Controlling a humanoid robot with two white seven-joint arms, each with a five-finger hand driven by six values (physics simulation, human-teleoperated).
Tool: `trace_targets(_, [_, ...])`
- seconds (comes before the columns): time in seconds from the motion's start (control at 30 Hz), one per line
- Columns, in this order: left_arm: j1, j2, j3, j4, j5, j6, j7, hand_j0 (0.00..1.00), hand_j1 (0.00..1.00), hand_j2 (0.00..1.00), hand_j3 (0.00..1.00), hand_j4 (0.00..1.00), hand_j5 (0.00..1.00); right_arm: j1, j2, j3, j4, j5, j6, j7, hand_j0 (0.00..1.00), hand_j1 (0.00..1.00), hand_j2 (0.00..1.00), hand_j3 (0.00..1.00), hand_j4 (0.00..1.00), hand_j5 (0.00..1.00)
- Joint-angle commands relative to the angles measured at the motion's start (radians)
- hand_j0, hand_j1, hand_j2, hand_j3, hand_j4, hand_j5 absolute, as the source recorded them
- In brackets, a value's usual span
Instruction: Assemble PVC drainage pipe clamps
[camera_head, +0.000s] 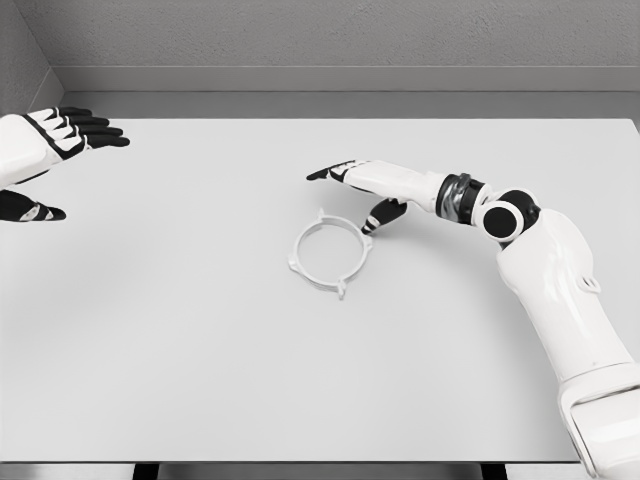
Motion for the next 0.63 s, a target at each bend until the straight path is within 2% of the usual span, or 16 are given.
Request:
trace_targets(0.0, [0.000, 0.001, -0.005, 0.000, 0.006, 0.003, 0.001, 1.00, 1.00, 1.00, 1.00, 1.00, 1.00, -0.002, -0.001, 0.000, 0.002, -0.004, 0.001, 0.000, 1.00, 1.00, 1.00, 1.00, 1.00, 1.00])
trace_targets(0.13, [0.000, 0.001, -0.005, 0.000, 0.006, 0.003, 0.001, 1.00, 1.00, 1.00, 1.00, 1.00, 1.00, -0.035, -0.018, -0.017, 0.045, -0.008, 0.001, 0.000, 1.00, 1.00, 1.00, 1.00, 1.00, 1.00])
trace_targets(0.23, [0.000, 0.004, -0.011, 0.000, 0.007, 0.003, 0.001, 1.00, 1.00, 1.00, 1.00, 1.00, 1.00, -0.040, -0.100, -0.080, 0.042, -0.019, 0.001, 0.000, 1.00, 1.00, 1.00, 1.00, 1.00, 1.00])
trace_targets(0.33, [-0.008, 0.012, -0.011, -0.001, 0.007, 0.003, 0.001, 1.00, 1.00, 1.00, 1.00, 1.00, 1.00, -0.035, -0.193, -0.089, 0.027, -0.025, 0.001, 0.000, 1.00, 1.00, 1.00, 1.00, 1.00, 1.00])
trace_targets(0.43, [-0.017, 0.013, -0.011, -0.001, 0.007, 0.003, 0.001, 1.00, 1.00, 1.00, 1.00, 1.00, 1.00, 0.008, -0.293, -0.087, -0.070, -0.111, 0.001, 0.000, 1.00, 1.00, 1.00, 1.00, 1.00, 1.00])
trace_targets(0.5, [-0.025, 0.013, -0.011, -0.001, 0.007, 0.003, 0.001, 1.00, 1.00, 1.00, 1.00, 1.00, 1.00, 0.052, -0.342, -0.089, -0.139, -0.125, 0.001, 0.000, 1.00, 1.00, 1.00, 1.00, 1.00, 1.00])
trace_targets(0.57, [-0.025, 0.013, -0.011, -0.001, 0.007, 0.003, 0.001, 1.00, 1.00, 1.00, 1.00, 1.00, 1.00, 0.089, -0.368, -0.089, -0.171, -0.143, 0.001, 0.000, 1.00, 1.00, 1.00, 1.00, 1.00, 1.00])
trace_targets(0.6, [-0.025, 0.013, -0.011, -0.001, 0.007, 0.003, 0.001, 1.00, 1.00, 1.00, 1.00, 1.00, 1.00, 0.106, -0.408, -0.099, -0.186, -0.169, 0.001, 0.000, 1.00, 1.00, 1.00, 1.00, 1.00, 1.00])
